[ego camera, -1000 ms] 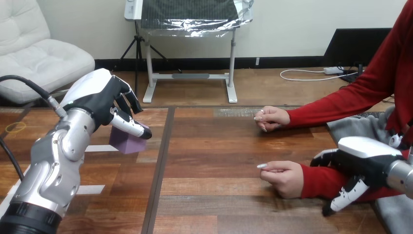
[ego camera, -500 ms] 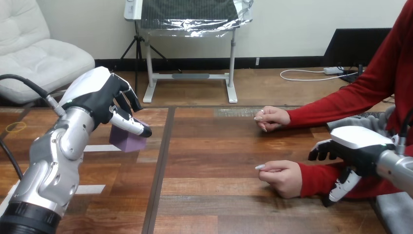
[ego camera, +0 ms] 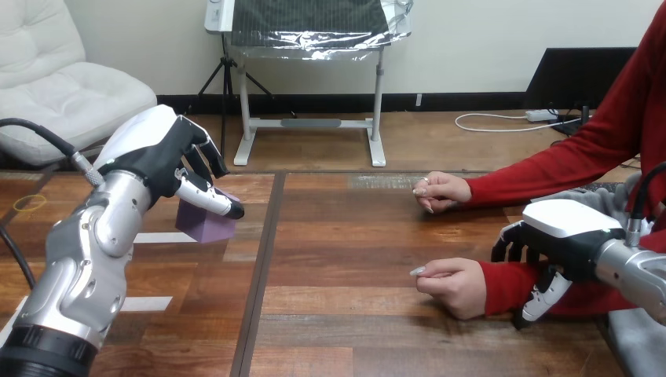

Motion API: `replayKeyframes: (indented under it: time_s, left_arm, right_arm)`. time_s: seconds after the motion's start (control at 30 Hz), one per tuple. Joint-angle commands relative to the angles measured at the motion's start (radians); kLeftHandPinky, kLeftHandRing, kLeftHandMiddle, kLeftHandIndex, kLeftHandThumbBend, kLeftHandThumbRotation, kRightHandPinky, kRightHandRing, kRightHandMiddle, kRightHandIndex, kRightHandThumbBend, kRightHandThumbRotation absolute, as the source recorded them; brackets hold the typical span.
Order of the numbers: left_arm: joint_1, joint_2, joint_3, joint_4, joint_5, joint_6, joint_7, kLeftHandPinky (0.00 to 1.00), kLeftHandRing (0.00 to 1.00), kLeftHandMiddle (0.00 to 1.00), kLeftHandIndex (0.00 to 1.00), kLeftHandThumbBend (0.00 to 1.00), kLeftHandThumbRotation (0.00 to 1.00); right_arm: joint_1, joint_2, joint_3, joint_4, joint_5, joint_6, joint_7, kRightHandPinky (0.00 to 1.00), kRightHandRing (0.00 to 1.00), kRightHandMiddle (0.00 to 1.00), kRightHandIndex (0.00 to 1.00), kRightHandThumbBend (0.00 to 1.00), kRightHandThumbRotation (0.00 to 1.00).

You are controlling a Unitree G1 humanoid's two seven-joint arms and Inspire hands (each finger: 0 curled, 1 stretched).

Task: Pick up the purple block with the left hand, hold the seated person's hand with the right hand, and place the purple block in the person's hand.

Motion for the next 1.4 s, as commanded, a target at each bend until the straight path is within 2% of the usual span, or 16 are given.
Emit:
replayKeyframes:
  time_s: [0.0, 0.2, 0.23, 0.27, 0.47, 0.97, 1.2, 1.37]
  left_arm:
    - [-0.029, 0.017, 0.027, -0.061, -0.002, -0.012, 0.005, 0.31, 0.37, 0.43, 0.43, 0.82, 0.0]
    - [-0.03, 0.017, 0.026, -0.065, -0.003, -0.009, 0.004, 0.31, 0.37, 0.43, 0.43, 0.82, 0.0]
    - [-0.03, 0.017, 0.027, -0.065, -0.004, -0.01, 0.004, 0.31, 0.37, 0.43, 0.43, 0.82, 0.0]
    - [-0.029, 0.017, 0.027, -0.066, -0.005, -0.011, 0.004, 0.31, 0.37, 0.43, 0.43, 0.82, 0.0]
    - [-0.031, 0.015, 0.028, -0.072, -0.006, -0.001, 0.0, 0.31, 0.37, 0.43, 0.43, 0.82, 0.0]
    - [-0.032, 0.015, 0.027, -0.083, -0.004, 0.013, -0.003, 0.31, 0.37, 0.43, 0.43, 0.81, 0.0]
    - [-0.033, 0.015, 0.03, -0.083, -0.006, 0.012, -0.001, 0.31, 0.38, 0.44, 0.43, 0.81, 0.0]
    - [-0.034, 0.015, 0.03, -0.081, -0.007, 0.01, 0.0, 0.31, 0.38, 0.43, 0.43, 0.81, 0.0]
  right_arm:
    - [-0.02, 0.038, 0.041, 0.047, -0.019, -0.007, -0.011, 0.48, 0.57, 0.63, 0.64, 0.95, 0.18]
    - [-0.026, 0.046, 0.047, 0.065, -0.01, -0.011, -0.012, 0.35, 0.44, 0.53, 0.58, 0.9, 0.17]
    - [-0.026, 0.048, 0.047, 0.068, -0.008, -0.014, -0.016, 0.29, 0.38, 0.47, 0.55, 0.89, 0.16]
    - [-0.026, 0.048, 0.047, 0.071, -0.007, -0.016, -0.019, 0.27, 0.35, 0.45, 0.53, 0.89, 0.16]
    - [-0.032, 0.056, 0.047, 0.091, 0.003, -0.016, -0.013, 0.18, 0.25, 0.35, 0.45, 0.88, 0.14]
    - [-0.043, 0.069, 0.055, 0.125, 0.01, -0.001, -0.003, 0.1, 0.15, 0.23, 0.27, 0.9, 0.2]
    - [-0.047, 0.071, 0.051, 0.13, 0.018, 0.001, 0.006, 0.08, 0.14, 0.21, 0.24, 0.91, 0.21]
    - [-0.046, 0.069, 0.044, 0.127, 0.03, -0.006, 0.009, 0.1, 0.16, 0.23, 0.25, 0.9, 0.21]
